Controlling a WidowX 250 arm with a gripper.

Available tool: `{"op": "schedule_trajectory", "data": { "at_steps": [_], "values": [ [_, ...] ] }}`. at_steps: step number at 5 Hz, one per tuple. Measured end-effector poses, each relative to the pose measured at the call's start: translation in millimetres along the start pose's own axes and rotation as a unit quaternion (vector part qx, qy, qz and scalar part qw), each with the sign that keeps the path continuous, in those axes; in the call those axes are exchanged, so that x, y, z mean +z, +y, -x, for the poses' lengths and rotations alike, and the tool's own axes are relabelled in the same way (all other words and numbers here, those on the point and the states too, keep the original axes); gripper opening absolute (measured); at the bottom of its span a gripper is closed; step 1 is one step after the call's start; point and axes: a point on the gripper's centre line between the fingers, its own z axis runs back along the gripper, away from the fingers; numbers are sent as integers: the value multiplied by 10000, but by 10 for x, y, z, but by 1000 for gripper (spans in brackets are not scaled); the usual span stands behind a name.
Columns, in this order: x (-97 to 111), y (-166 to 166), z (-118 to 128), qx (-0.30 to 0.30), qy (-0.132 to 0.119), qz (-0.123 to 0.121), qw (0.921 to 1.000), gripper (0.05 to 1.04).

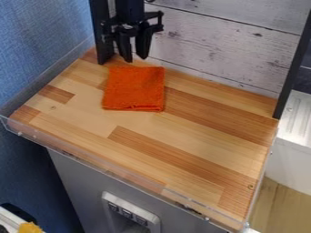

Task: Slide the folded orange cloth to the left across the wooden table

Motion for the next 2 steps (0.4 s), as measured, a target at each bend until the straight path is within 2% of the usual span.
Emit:
{"op": "schedule_trajectory", "data": {
  "at_steps": [1, 2],
  "values": [
    [-104, -28, -5, 68, 76, -22, 9999, 150],
    [-210, -82, -5, 30, 137, 93, 9999, 64]
  ]
}}
